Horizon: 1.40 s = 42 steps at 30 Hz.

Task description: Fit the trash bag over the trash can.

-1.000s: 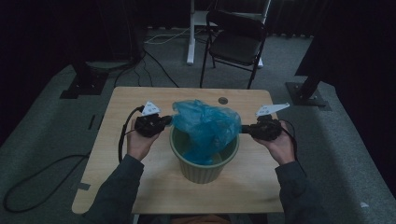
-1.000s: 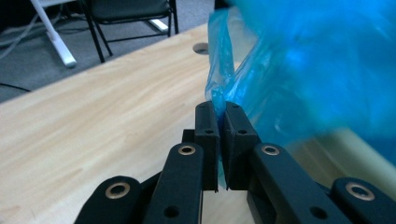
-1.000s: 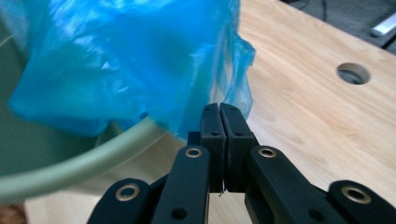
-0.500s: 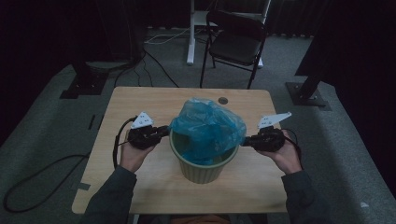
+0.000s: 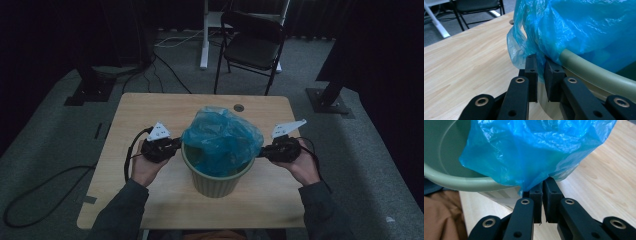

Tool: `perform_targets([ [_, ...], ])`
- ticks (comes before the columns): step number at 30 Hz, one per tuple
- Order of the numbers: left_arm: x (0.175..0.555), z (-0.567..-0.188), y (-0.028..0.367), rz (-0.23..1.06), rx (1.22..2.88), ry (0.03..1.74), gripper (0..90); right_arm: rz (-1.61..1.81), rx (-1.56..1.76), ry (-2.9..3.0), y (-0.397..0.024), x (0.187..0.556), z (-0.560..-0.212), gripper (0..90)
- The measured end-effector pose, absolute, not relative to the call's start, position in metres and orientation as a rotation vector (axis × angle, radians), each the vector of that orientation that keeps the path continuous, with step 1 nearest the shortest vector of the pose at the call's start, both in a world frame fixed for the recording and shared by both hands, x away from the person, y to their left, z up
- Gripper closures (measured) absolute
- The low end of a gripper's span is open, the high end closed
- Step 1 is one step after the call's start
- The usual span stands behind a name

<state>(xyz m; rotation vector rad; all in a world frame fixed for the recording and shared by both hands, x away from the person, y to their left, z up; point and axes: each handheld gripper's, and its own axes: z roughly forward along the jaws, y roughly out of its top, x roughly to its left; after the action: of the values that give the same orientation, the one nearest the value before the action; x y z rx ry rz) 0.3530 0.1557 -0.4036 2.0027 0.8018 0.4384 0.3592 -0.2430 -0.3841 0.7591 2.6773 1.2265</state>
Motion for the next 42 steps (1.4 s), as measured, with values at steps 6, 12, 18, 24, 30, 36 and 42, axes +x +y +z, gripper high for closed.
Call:
perform_targets([
  [6, 0.369, -0.402, 0.153, 0.460, 1.990, 0.831, 81.6, 1.207, 0.805, 2.647, -0.241, 0.376, -0.382, 86.7],
  [12, 0.374, -0.408, 0.165, 0.430, 1.959, 0.871, 76.6, 1.225, 0.832, 2.636, -0.244, 0.383, -0.387, 86.0],
  [18, 0.367, -0.398, 0.188, 0.460, 1.891, 0.895, 70.1, 1.235, 0.850, 2.602, -0.253, 0.379, -0.380, 79.8],
  [24, 0.363, -0.382, 0.191, 0.462, 1.838, 0.845, 64.7, 1.255, 0.862, 2.569, -0.260, 0.376, -0.375, 72.1],
  [30, 0.366, -0.374, 0.177, 0.434, 1.847, 0.775, 59.2, 1.305, 0.857, 2.562, -0.265, 0.374, -0.371, 66.8],
  [36, 0.373, -0.374, 0.163, 0.432, 1.877, 0.769, 58.0, 1.402, 0.810, 2.576, -0.267, 0.371, -0.365, 60.4],
  [42, 0.375, -0.375, 0.158, 0.435, 1.894, 0.771, 65.5, 1.449, 0.796, 2.568, -0.264, 0.372, -0.361, 57.8],
])
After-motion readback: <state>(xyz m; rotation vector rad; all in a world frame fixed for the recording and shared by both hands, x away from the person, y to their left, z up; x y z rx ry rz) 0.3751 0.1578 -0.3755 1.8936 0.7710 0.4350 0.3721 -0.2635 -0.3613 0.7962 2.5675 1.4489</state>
